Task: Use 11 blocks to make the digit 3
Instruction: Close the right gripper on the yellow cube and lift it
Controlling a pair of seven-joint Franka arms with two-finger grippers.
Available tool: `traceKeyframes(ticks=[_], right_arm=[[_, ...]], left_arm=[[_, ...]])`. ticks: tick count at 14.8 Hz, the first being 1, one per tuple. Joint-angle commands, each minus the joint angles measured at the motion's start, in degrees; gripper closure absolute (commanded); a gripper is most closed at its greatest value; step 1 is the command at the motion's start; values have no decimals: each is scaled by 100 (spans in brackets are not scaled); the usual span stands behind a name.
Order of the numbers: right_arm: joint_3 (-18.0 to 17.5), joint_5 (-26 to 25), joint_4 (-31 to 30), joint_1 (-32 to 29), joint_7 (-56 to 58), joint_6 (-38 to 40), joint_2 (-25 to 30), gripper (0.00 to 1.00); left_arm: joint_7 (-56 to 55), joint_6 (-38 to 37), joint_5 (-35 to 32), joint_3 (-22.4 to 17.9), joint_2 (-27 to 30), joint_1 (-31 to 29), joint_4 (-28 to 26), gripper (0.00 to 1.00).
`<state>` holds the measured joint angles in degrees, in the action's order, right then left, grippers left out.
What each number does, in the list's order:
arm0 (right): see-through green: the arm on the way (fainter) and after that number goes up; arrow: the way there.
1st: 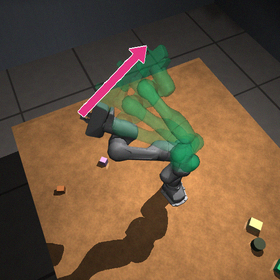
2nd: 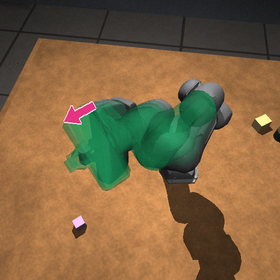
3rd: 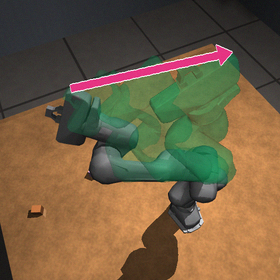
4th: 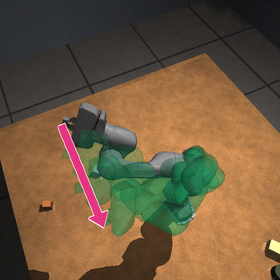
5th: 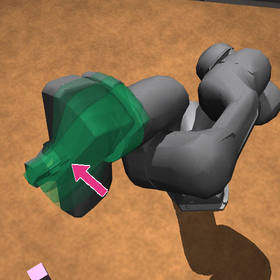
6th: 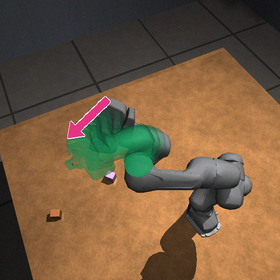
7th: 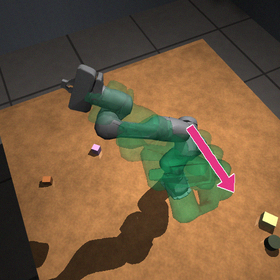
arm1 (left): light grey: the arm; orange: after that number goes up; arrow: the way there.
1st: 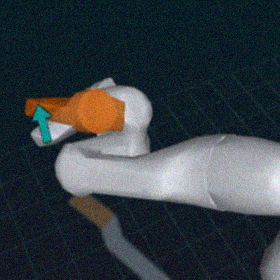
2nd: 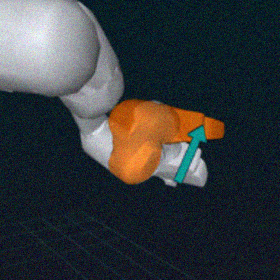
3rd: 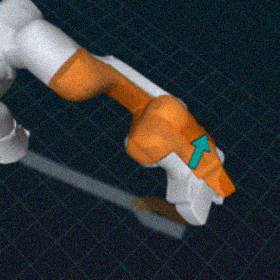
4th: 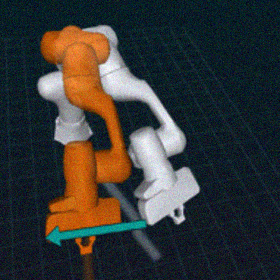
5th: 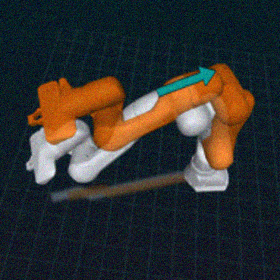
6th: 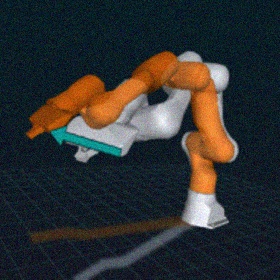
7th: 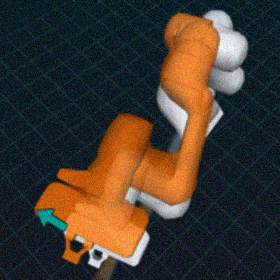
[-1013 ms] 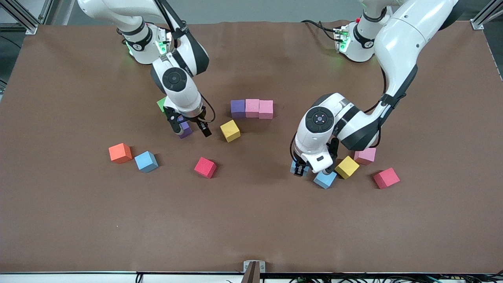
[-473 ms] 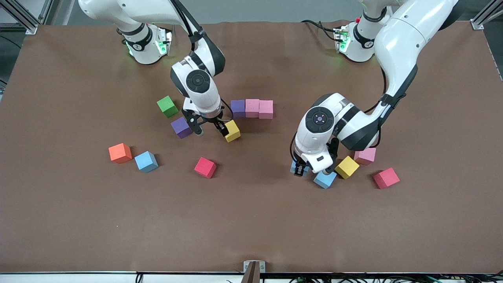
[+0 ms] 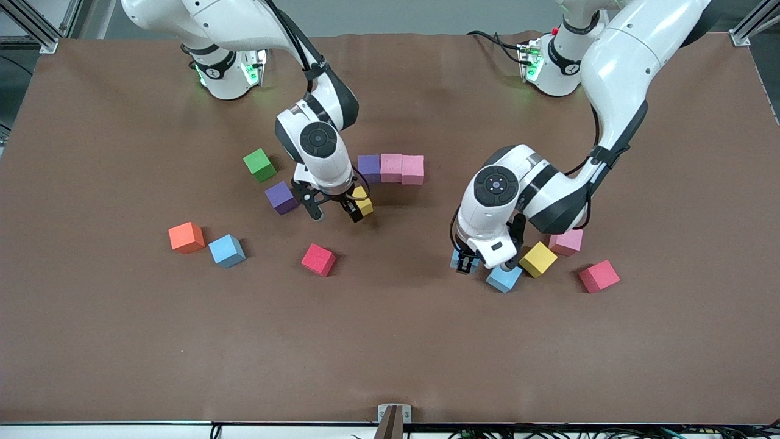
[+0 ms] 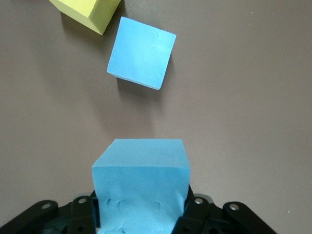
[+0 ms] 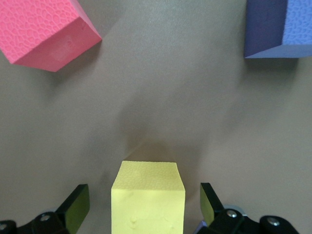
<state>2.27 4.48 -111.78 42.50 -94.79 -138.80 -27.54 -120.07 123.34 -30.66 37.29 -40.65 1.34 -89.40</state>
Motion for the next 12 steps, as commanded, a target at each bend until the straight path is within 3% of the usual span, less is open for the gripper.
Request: traceKeyframes(ticks=[1, 6, 12], right_arm=[[2, 0, 95, 39, -110, 72, -58, 0], [2, 18, 112, 136, -145, 81, -172, 1], [2, 27, 139, 250, -145, 81, -234, 13]], left_arm=[[-34, -73, 78, -2, 22, 16, 36, 45], [-34, -65, 69, -11, -22, 16, 36, 45], [-34, -29, 51, -11, -31, 16, 45, 45]])
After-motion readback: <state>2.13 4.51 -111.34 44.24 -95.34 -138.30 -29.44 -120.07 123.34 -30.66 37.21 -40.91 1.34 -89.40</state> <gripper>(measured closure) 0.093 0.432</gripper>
